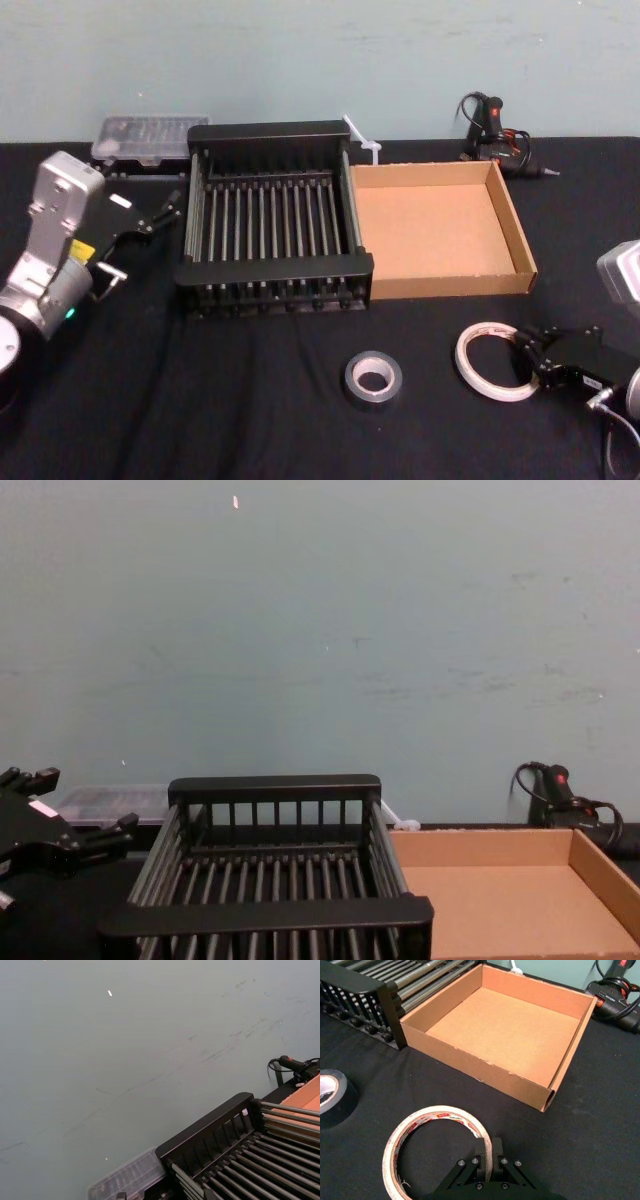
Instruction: Pick up the white tape and place it into the black box , Pick up the silver tape and place it into the brown box.
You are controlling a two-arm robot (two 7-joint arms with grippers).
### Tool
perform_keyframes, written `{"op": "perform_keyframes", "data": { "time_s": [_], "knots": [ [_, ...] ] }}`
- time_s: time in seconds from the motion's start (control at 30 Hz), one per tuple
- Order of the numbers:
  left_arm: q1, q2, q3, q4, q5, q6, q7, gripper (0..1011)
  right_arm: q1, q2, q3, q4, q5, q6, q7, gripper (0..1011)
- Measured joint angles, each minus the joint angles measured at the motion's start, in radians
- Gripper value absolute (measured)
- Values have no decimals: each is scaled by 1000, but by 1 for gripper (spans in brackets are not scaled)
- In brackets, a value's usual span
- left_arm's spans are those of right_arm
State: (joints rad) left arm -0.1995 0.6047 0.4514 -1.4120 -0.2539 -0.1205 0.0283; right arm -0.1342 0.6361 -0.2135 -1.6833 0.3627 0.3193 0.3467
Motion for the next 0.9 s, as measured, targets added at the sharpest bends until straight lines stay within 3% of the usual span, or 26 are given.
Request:
{"op": "perform_keyframes", "data": {
  "time_s": [0.6,0.9],
  "knots": [
    [0,0,0,0,0,0,0,1001,-13,-3,43,-68,28,-25,14,79],
    [0,0,0,0,0,0,0,1001,36,-21,46,-67,36,-34,3,79]
  ]
}}
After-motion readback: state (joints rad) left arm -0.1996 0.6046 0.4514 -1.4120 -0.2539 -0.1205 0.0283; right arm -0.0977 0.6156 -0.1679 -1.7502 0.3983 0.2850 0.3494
